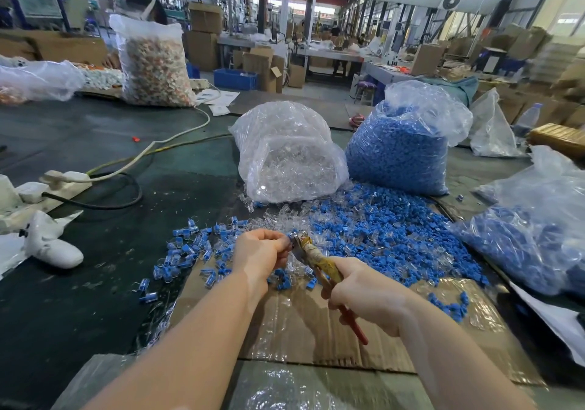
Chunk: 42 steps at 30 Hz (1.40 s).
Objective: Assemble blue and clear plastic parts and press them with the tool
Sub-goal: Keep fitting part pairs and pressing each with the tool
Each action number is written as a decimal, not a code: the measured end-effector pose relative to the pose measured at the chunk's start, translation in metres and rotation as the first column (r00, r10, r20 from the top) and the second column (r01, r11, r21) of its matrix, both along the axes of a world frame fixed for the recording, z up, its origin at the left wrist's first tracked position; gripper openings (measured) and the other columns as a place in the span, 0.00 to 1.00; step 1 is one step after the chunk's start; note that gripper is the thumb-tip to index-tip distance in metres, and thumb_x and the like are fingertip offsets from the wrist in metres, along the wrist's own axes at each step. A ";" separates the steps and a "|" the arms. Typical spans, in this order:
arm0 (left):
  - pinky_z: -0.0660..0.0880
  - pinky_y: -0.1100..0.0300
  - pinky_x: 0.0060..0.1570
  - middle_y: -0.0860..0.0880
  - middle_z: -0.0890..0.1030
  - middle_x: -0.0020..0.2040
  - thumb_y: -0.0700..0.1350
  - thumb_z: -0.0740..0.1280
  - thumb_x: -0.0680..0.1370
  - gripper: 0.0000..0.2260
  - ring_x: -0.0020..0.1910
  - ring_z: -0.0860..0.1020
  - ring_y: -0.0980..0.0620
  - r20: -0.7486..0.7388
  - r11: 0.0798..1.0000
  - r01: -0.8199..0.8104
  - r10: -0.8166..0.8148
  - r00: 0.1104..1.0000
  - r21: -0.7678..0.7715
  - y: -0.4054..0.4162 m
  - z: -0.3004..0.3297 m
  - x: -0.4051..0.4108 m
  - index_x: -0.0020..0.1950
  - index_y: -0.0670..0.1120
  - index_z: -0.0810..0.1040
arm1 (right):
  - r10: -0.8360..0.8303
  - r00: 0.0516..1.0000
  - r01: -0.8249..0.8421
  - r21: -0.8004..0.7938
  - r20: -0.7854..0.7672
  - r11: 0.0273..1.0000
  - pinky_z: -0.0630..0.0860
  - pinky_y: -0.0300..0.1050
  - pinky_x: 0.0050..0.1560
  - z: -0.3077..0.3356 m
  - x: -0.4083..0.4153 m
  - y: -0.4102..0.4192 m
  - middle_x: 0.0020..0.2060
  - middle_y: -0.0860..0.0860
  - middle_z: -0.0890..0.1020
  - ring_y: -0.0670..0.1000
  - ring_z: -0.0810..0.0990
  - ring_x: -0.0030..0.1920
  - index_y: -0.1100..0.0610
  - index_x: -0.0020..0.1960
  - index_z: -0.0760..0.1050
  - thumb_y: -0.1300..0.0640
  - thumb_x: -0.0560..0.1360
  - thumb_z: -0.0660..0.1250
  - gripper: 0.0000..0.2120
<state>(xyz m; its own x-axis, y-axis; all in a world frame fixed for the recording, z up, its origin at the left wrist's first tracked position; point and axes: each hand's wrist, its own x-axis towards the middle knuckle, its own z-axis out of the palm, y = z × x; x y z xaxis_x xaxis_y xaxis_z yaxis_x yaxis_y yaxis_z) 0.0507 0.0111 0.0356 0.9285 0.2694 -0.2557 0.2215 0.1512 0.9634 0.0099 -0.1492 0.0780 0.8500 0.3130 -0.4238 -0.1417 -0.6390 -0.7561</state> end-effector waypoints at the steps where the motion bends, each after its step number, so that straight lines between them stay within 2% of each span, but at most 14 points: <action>1: 0.77 0.63 0.32 0.45 0.80 0.34 0.34 0.66 0.75 0.03 0.30 0.77 0.54 0.001 1.000 -0.002 0.002 1.000 -0.001 -0.001 0.000 0.001 0.43 0.39 0.78 | 0.001 1.000 -0.001 -0.012 0.022 1.000 0.72 0.44 0.37 -0.002 0.000 0.000 0.40 0.55 0.71 0.52 0.70 0.39 0.54 0.44 0.68 0.70 0.73 0.55 0.12; 5: 0.77 0.65 0.30 0.45 0.80 0.35 0.34 0.66 0.75 0.03 0.31 0.77 0.54 -0.001 1.000 -0.021 0.021 1.000 -0.018 -0.002 -0.004 0.000 0.43 0.40 0.78 | -0.012 0.998 0.011 0.014 0.066 1.000 0.70 0.46 0.37 -0.008 -0.001 0.001 0.37 0.53 0.72 0.50 0.69 0.35 0.52 0.42 0.68 0.69 0.73 0.59 0.12; 9: 0.76 0.63 0.30 0.43 0.79 0.36 0.33 0.66 0.75 0.03 0.31 0.76 0.52 -0.031 0.989 -0.120 0.117 0.993 -0.087 0.000 -0.008 -0.001 0.44 0.39 0.78 | -0.184 0.981 0.192 0.255 -0.054 0.948 0.68 0.39 0.31 -0.016 -0.005 -0.004 0.39 0.54 0.74 0.47 0.70 0.32 0.53 0.56 0.73 0.70 0.71 0.63 0.19; 11: 0.75 0.62 0.30 0.44 0.79 0.35 0.33 0.65 0.75 0.04 0.30 0.76 0.52 -0.029 0.976 -0.212 0.211 0.977 -0.043 0.007 -0.011 -0.002 0.45 0.40 0.78 | -0.300 0.953 0.282 0.257 0.034 0.924 0.68 0.36 0.27 -0.027 -0.002 -0.009 0.40 0.53 0.74 0.46 0.72 0.29 0.55 0.60 0.71 0.71 0.70 0.64 0.21; 12: 0.74 0.63 0.29 0.45 0.79 0.35 0.33 0.65 0.75 0.04 0.30 0.76 0.53 -0.016 0.963 -0.270 0.270 0.963 0.004 0.013 -0.013 -0.002 0.45 0.41 0.78 | -0.354 0.925 0.324 0.200 0.136 0.925 0.70 0.36 0.28 -0.033 0.001 -0.012 0.42 0.53 0.75 0.48 0.74 0.32 0.55 0.63 0.70 0.70 0.71 0.65 0.23; 14: 0.74 0.64 0.28 0.47 0.79 0.34 0.34 0.64 0.76 0.05 0.30 0.77 0.54 0.025 0.914 -0.401 0.400 0.916 0.059 0.026 -0.016 -0.001 0.46 0.42 0.78 | -0.381 0.847 0.420 -0.027 0.371 0.907 0.76 0.43 0.45 -0.044 0.008 -0.022 0.52 0.54 0.75 0.54 0.76 0.49 0.52 0.69 0.65 0.62 0.72 0.68 0.27; 16: 0.74 0.65 0.29 0.48 0.79 0.36 0.35 0.63 0.77 0.08 0.32 0.78 0.55 0.059 0.866 -0.492 0.489 0.871 0.088 0.040 -0.019 0.001 0.52 0.43 0.78 | -0.325 0.792 0.516 -0.283 0.517 0.808 0.69 0.54 0.62 -0.053 0.014 -0.034 0.61 0.55 0.73 0.56 0.69 0.63 0.50 0.73 0.60 0.51 0.73 0.69 0.31; 21: 0.75 0.56 0.40 0.44 0.80 0.54 0.36 0.61 0.77 0.15 0.38 0.77 0.47 0.069 0.762 -0.542 0.557 0.828 0.354 0.069 -0.030 0.006 0.60 0.46 0.78 | -0.191 0.787 0.560 -0.550 0.586 0.620 0.63 0.54 0.65 -0.070 0.018 -0.054 0.66 0.56 0.68 0.57 0.65 0.67 0.47 0.74 0.57 0.39 0.73 0.64 0.33; 25: 0.75 0.54 0.36 0.43 0.72 0.64 0.37 0.63 0.77 0.18 0.39 0.78 0.44 0.042 0.756 -0.421 0.465 0.884 0.501 0.076 -0.039 0.003 0.66 0.46 0.73 | -0.139 0.775 0.569 -0.586 0.616 0.576 0.65 0.52 0.63 -0.079 0.019 -0.060 0.65 0.55 0.69 0.57 0.66 0.65 0.47 0.74 0.56 0.36 0.74 0.59 0.33; 29: 0.71 0.47 0.60 0.44 0.65 0.70 0.41 0.64 0.78 0.20 0.60 0.72 0.41 0.012 0.724 -0.264 0.334 0.942 0.637 0.069 -0.041 -0.003 0.70 0.44 0.68 | -0.100 0.780 0.559 -0.616 0.618 0.555 0.65 0.52 0.63 -0.081 0.019 -0.061 0.64 0.55 0.69 0.57 0.67 0.65 0.47 0.74 0.54 0.34 0.76 0.54 0.32; 32: 0.63 0.50 0.68 0.45 0.65 0.70 0.40 0.64 0.78 0.20 0.68 0.64 0.45 0.129 0.643 -0.276 0.266 0.955 0.715 0.057 -0.038 -0.010 0.70 0.43 0.69 | -0.099 0.799 0.539 -0.633 0.594 0.556 0.63 0.53 0.66 -0.080 0.019 -0.061 0.67 0.55 0.67 0.57 0.65 0.66 0.47 0.75 0.53 0.34 0.76 0.52 0.31; 36: 0.60 0.67 0.59 0.48 0.72 0.63 0.39 0.66 0.76 0.18 0.63 0.66 0.51 0.322 0.561 -0.326 0.109 0.940 0.761 0.026 -0.034 -0.023 0.65 0.45 0.73 | -0.046 0.763 0.562 -0.627 0.645 0.540 0.55 0.56 0.70 -0.076 0.015 -0.053 0.69 0.53 0.65 0.55 0.61 0.69 0.45 0.75 0.53 0.37 0.78 0.50 0.28; 38: 0.62 0.74 0.55 0.51 0.74 0.56 0.39 0.66 0.76 0.14 0.56 0.68 0.56 0.371 0.586 -0.289 -0.021 0.929 0.757 0.008 -0.035 -0.028 0.61 0.46 0.76 | -0.009 0.703 0.562 -0.547 0.711 0.621 0.58 0.54 0.69 -0.074 0.013 -0.042 0.67 0.52 0.68 0.54 0.64 0.68 0.48 0.73 0.60 0.40 0.78 0.53 0.25; 42: 0.72 0.70 0.48 0.52 0.77 0.50 0.39 0.65 0.76 0.09 0.45 0.74 0.59 0.323 0.622 -0.083 -0.285 0.902 0.779 -0.023 -0.043 -0.034 0.56 0.46 0.78 | 0.040 0.587 0.448 -0.365 0.809 0.816 0.69 0.49 0.56 -0.079 0.006 -0.019 0.52 0.52 0.76 0.55 0.73 0.56 0.54 0.56 0.76 0.52 0.76 0.65 0.11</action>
